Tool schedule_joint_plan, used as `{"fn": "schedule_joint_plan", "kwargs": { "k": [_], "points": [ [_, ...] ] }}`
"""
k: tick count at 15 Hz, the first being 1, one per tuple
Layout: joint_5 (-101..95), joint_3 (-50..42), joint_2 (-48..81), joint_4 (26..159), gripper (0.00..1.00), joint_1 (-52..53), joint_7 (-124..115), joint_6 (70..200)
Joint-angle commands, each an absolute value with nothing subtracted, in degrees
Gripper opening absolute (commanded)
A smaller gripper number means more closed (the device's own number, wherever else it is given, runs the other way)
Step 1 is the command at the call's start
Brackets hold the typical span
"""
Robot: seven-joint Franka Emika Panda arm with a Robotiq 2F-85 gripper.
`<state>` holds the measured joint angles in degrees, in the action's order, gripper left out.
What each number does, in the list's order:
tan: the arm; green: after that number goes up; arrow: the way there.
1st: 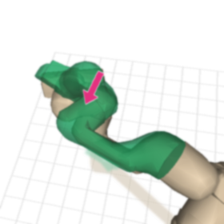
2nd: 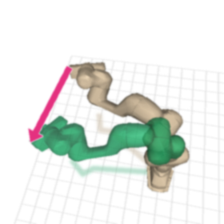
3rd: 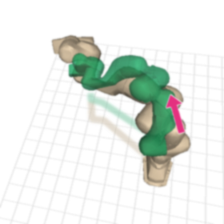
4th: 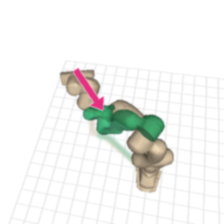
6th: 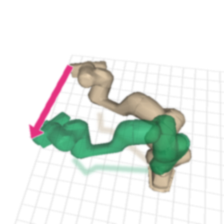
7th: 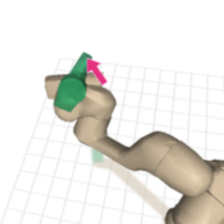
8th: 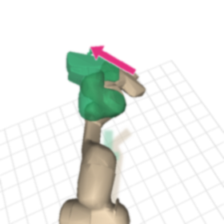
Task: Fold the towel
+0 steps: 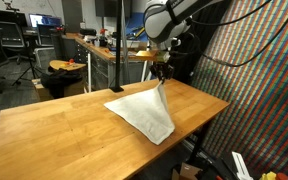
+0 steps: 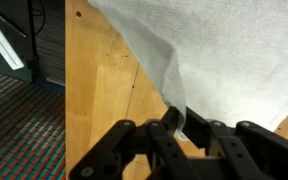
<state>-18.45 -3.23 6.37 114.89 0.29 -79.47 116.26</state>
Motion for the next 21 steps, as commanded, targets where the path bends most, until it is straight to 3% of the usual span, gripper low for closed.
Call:
{"fn": "schedule_joint_plan", "kwargs": {
  "k": [1,21],
  "points": [
    [-17.01,-1.93,9.13,109.76,0.03,1.85,-81.72,113.68],
    [-15.67,-0.79,27.59,86.98,0.03,11.94,-89.32,112.4]
  ]
}}
